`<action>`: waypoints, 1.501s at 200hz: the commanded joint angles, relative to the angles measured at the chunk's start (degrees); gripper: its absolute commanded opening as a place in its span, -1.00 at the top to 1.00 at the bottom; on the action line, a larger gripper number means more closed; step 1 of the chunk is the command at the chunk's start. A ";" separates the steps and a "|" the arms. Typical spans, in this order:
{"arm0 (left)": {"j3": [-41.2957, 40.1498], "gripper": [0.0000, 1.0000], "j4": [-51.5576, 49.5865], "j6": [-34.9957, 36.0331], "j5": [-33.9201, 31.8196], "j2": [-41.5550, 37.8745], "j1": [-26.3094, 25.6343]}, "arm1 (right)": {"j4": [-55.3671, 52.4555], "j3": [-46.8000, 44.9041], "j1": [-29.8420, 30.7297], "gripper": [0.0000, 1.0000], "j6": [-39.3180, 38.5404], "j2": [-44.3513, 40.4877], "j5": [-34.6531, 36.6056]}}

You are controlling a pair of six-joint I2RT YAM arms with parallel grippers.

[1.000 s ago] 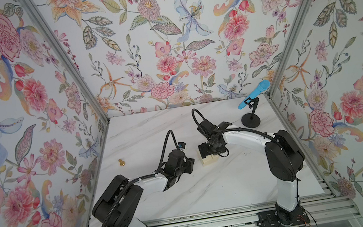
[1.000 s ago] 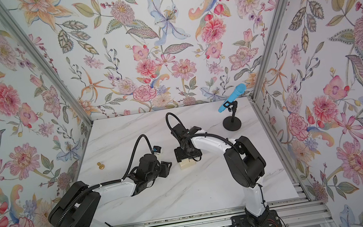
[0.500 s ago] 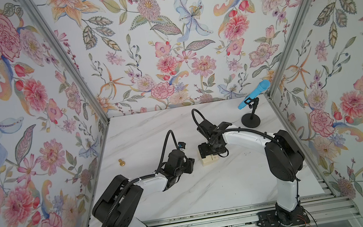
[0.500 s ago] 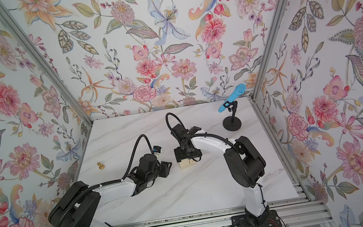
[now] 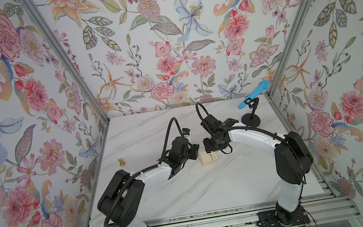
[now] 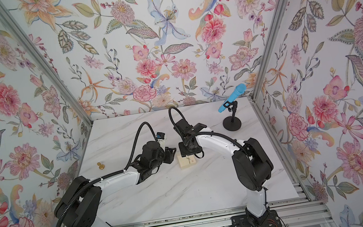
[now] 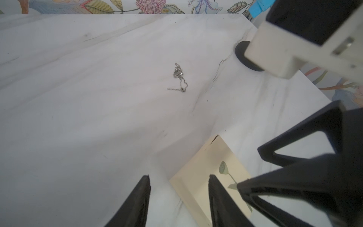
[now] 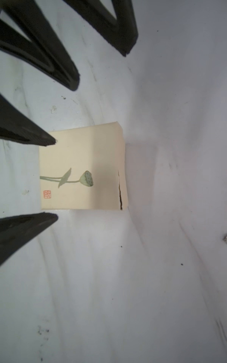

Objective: Take the necklace out of the lift-off lid jewelry box
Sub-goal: Close the lid on the jewelry box.

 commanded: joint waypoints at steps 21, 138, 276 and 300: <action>3.50 0.04 -3.59 1.58 -0.90 4.94 -0.29 | 1.17 -0.60 -0.15 0.16 -1.29 0.84 -1.65; 2.90 0.09 -2.54 1.05 -0.07 8.17 -0.29 | 7.19 -2.09 -0.30 0.56 -1.46 4.67 -8.48; 0.24 0.12 -0.37 0.08 0.51 10.01 -0.25 | 11.02 -6.55 -0.42 0.59 -0.67 7.15 -9.95; -0.91 0.13 0.75 -0.35 0.04 10.06 -0.24 | 12.05 -7.87 -0.35 0.59 -0.58 7.68 -10.11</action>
